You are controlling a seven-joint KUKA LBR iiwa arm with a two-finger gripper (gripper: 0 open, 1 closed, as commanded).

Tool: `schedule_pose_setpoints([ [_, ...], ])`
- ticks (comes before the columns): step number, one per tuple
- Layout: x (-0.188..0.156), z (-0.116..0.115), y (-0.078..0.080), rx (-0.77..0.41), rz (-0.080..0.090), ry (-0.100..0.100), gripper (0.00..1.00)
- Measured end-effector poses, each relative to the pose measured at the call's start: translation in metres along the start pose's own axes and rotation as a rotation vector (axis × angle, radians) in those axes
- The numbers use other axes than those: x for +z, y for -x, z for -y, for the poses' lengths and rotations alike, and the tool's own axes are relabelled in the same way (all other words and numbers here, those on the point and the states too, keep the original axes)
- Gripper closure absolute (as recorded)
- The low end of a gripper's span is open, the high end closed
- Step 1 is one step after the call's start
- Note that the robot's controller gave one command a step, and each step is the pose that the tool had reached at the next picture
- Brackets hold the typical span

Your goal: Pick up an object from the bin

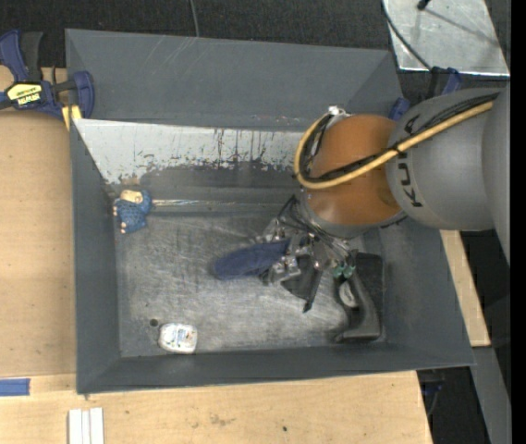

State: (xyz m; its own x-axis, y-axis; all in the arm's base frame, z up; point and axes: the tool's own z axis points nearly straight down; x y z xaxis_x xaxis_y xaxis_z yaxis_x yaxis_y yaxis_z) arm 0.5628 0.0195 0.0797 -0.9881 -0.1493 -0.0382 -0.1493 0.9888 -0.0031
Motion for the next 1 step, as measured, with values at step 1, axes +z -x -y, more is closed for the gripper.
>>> schedule_pose_setpoints([
  [1, -0.1711, -0.0157, -0.0014, -0.267, -0.026, 0.006, 1.0],
])
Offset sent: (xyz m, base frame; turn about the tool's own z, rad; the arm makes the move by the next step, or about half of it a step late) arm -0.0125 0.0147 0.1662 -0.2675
